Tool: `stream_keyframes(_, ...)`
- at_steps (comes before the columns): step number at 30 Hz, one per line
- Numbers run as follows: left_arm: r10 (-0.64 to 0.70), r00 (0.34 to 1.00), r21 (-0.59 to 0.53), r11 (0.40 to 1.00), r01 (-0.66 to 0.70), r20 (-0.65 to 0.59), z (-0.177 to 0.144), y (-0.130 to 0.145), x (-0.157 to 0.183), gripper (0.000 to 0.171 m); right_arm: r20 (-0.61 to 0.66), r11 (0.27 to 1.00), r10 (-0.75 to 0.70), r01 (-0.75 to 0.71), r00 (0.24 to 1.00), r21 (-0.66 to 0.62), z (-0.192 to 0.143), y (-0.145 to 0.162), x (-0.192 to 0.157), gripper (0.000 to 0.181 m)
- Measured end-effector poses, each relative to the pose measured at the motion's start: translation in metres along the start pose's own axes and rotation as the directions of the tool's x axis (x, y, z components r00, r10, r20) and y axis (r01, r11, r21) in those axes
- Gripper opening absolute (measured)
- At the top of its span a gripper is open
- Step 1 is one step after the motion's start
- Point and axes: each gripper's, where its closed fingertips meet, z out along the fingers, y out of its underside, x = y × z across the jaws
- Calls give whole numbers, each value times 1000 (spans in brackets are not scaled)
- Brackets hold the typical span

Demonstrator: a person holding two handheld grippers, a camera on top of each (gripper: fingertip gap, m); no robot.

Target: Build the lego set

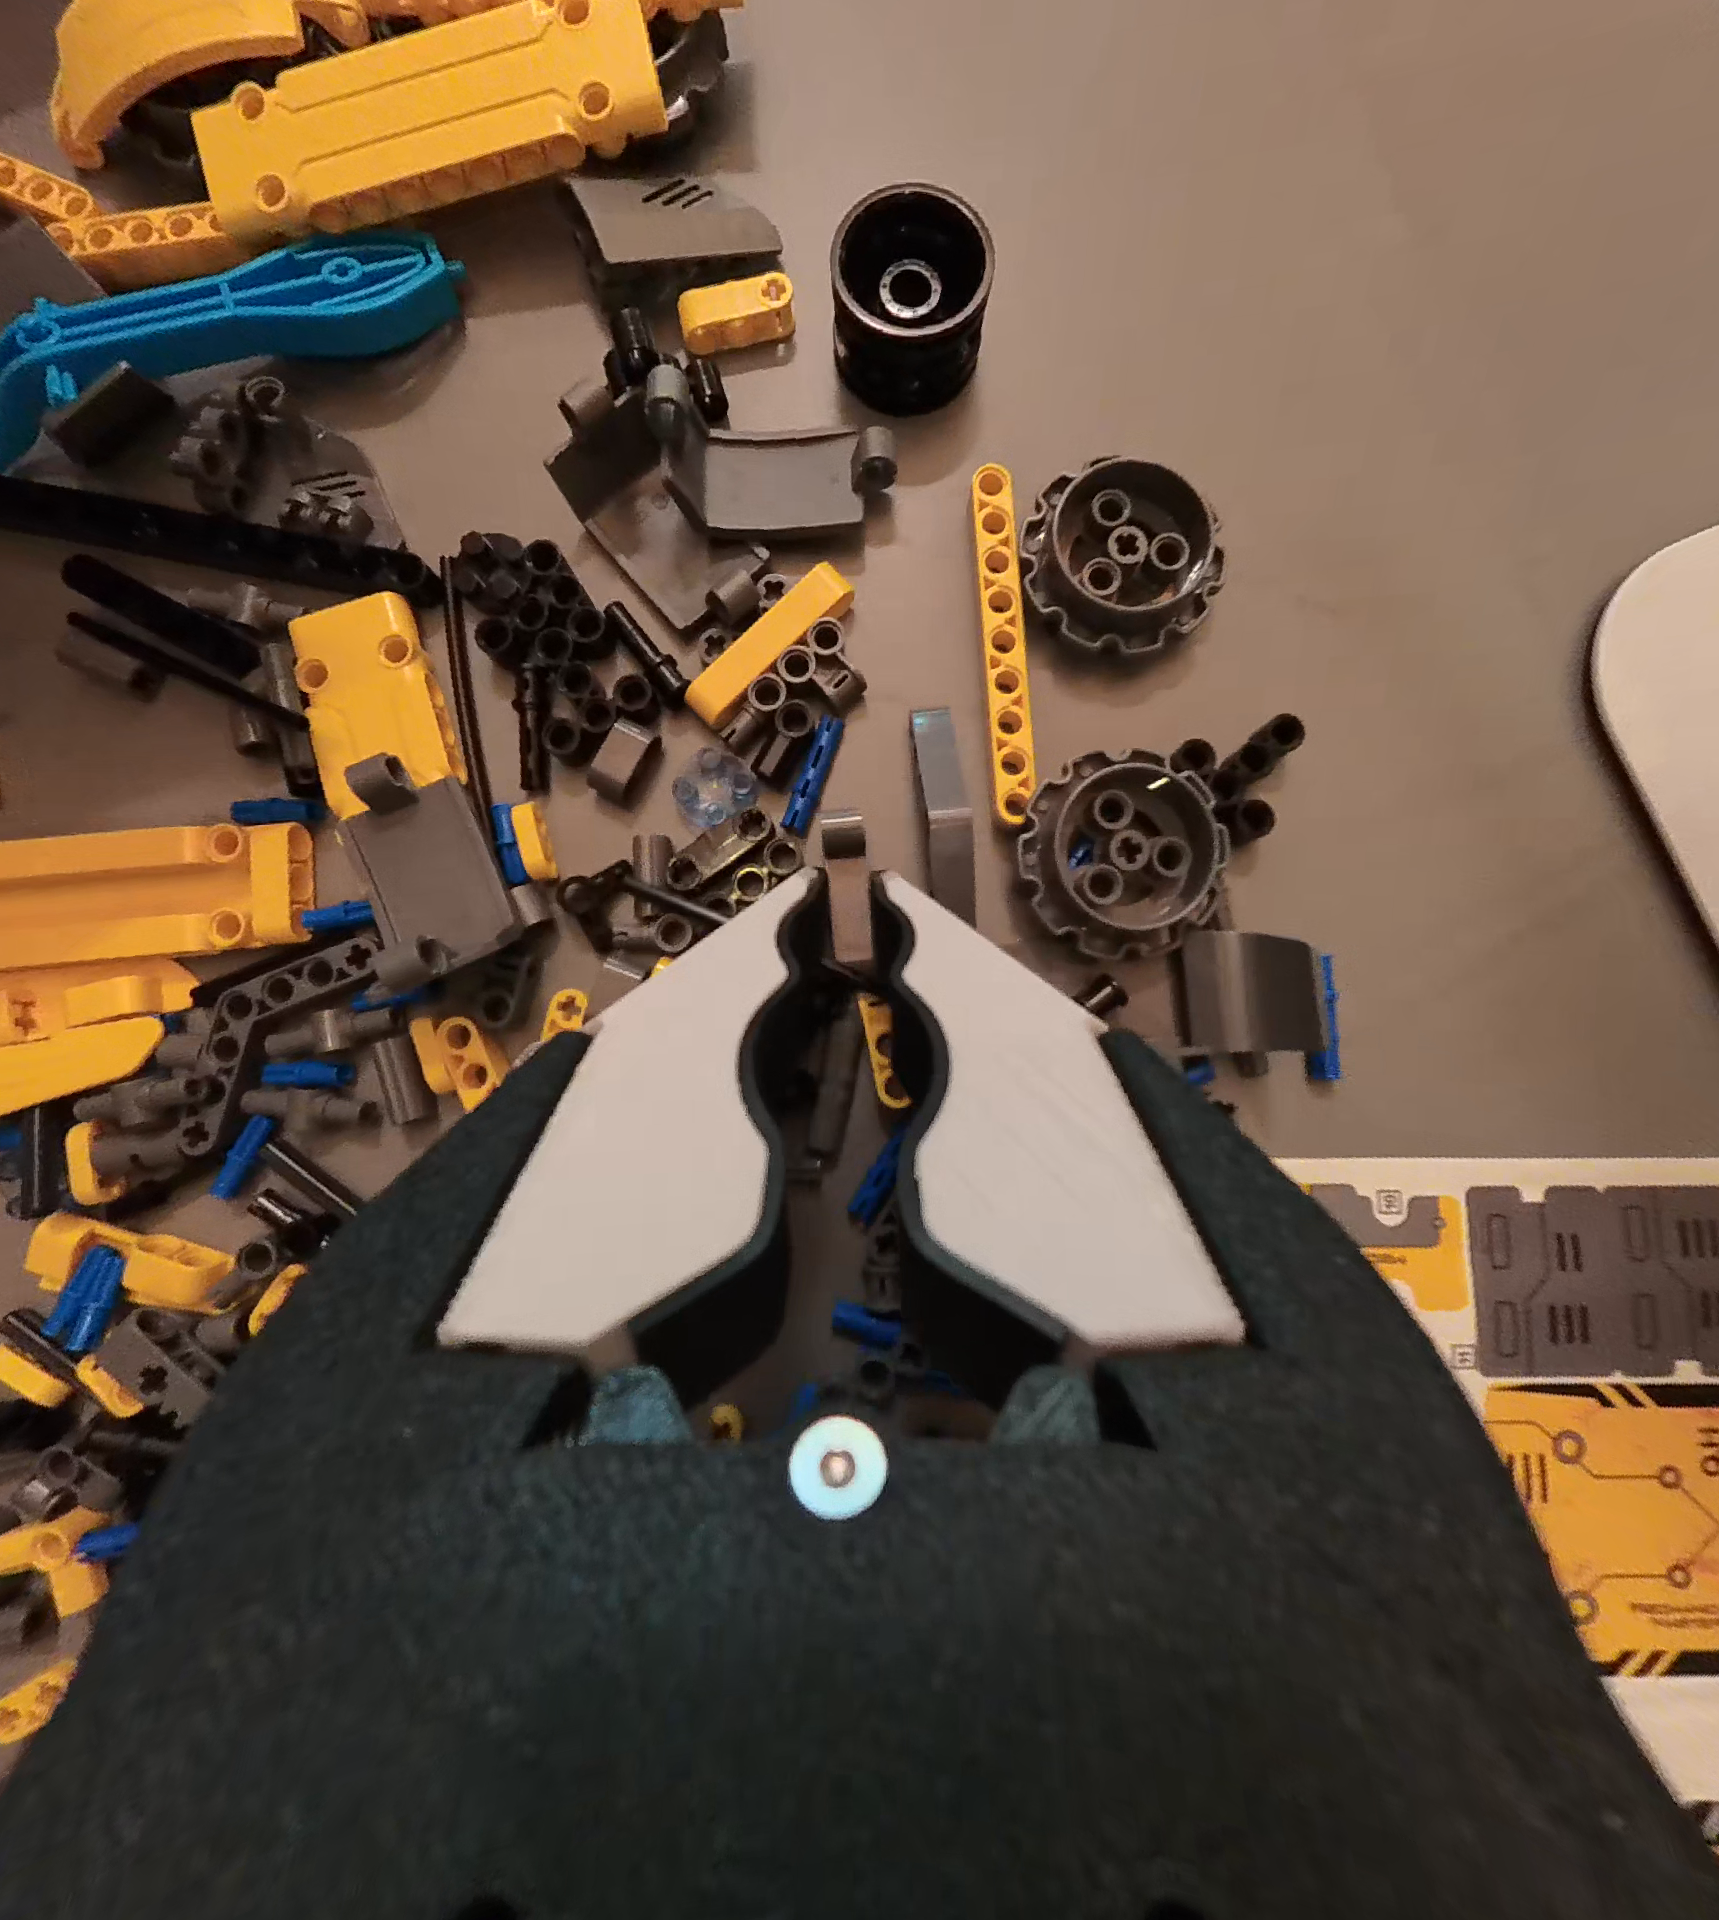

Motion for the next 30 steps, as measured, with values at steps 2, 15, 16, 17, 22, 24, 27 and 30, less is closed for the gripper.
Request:
stream_keyframes(2, 3, 1000, -1, 1000, -3, 0, 0, 0, 0, 14, -8, 1000, -8, 8, 1000, -2, -1, 1, 1, 8)
stream_keyframes(15, 2, 1000, -6, 1000, -2, 2, 0, 1, -1, 14, 172, 979, 12, -47, 985, 199, -91, -7, -97, 8)
stream_keyframes(16, 2, 1000, -6, 1000, -2, 3, 0, 1, -1, 14, 252, 976, 27, -80, 967, 200, -99, -3, -123, 8)
stream_keyframes(17, 1, 1000, -6, 1000, -1, 3, 0, 1, -1, 14, 316, 978, 31, -93, 948, 185, -106, 5, -148, 8)
stream_keyframes(22, 10, 1000, -21, 1000, -9, 8, 2, 4, 0, 14, 364, 995, -38, 67, 931, -68, -109, 86, -228, 8)
stream_keyframes(24, 10, 1000, -28, 1000, -10, 10, 3, 6, -1, 14, 371, 975, -54, 129, 927, -179, -107, 120, -245, 8)
stream_keyframes(27, 8, 1000, -29, 1000, -7, 13, 3, 7, -1, 14, 381, 967, -29, 122, 924, -223, -107, 141, -258, 9)
stream_keyframes(30, 2, 1000, -29, 1000, -2, 7, 4, 8, 1, 14, 391, 977, 64, 23, 918, -214, -114, 144, -256, 9)
